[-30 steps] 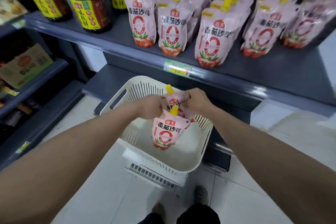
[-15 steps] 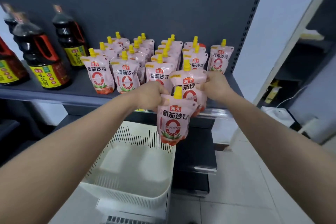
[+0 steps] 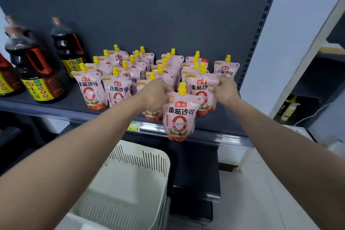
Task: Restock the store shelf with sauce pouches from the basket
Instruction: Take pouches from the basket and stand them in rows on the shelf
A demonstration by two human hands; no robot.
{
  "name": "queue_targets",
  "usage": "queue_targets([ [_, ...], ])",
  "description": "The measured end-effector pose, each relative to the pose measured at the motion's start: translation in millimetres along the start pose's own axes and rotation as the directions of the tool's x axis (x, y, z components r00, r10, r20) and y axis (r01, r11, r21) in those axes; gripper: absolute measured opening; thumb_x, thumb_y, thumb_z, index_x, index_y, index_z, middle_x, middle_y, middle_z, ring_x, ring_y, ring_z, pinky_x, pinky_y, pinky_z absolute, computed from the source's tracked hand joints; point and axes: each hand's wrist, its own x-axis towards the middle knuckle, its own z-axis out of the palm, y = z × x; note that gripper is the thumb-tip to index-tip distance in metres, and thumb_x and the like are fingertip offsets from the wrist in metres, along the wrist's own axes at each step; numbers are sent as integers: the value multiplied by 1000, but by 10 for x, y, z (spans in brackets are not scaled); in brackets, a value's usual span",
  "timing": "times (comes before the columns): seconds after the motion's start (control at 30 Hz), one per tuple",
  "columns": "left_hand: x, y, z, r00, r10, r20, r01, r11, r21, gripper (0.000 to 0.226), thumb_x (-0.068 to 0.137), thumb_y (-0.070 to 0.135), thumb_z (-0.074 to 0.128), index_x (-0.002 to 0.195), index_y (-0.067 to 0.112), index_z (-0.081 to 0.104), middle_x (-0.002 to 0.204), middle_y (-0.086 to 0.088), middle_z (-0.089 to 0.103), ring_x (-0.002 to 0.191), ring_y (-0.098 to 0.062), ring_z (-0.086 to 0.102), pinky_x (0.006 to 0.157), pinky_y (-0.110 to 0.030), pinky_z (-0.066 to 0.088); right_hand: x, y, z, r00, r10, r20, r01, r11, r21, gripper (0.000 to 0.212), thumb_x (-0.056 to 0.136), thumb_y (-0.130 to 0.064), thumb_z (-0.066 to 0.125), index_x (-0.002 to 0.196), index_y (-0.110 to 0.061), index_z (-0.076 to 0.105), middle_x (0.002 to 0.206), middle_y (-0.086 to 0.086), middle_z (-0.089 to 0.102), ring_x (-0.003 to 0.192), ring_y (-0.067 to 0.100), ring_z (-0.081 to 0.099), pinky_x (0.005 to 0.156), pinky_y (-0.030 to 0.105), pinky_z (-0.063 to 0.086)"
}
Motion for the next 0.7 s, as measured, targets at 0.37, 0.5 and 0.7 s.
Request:
queue_targets([
  [0.37, 39, -46, 41, 1000, -7, 30, 5, 999, 48, 34, 91, 3, 54, 124, 2, 59, 127, -13, 62, 117, -25, 57, 98, -33, 48, 99, 258, 217, 1000, -16, 26, 14, 998, 64, 29, 82, 9, 63, 111, 5, 66, 113, 20, 68, 108, 32, 63, 95, 47, 51],
  [0.5, 60, -22, 71, 1000, 0, 21, -2, 998, 68, 35, 92, 6, 53, 127, 2, 57, 129, -12, 61, 117, -25, 57, 92, -26, 45, 77, 316, 207, 1000, 0, 23, -2, 995, 103, 31, 82, 10, 63, 112, 5, 66, 114, 20, 67, 109, 33, 63, 96, 48, 50],
  [0.7, 144, -4, 112, 1000, 1, 29, -2, 1000, 30, 30, 91, 6, 54, 119, -2, 62, 120, -16, 65, 111, -28, 60, 95, -36, 51, 76, 281, 155, 997, 5, 73, -16, 989, 147, 33, 84, 10, 61, 117, 4, 64, 120, 20, 65, 113, 30, 61, 98, 41, 49],
])
